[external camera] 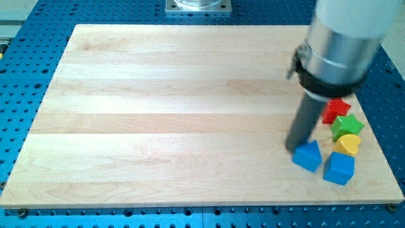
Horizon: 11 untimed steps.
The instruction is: Push the red circle slightly to the left
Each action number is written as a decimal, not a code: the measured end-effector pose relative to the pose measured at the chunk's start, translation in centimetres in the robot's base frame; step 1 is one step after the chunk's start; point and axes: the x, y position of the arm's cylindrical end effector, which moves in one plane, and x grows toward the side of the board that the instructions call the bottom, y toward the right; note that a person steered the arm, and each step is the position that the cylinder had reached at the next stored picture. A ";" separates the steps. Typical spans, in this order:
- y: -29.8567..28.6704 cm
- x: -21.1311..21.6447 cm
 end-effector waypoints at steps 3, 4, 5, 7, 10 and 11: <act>-5.4 -18.9; -2.6 -26.4; 0.2 -32.8; 11.7 -36.1; 13.7 -19.3; 13.1 -19.1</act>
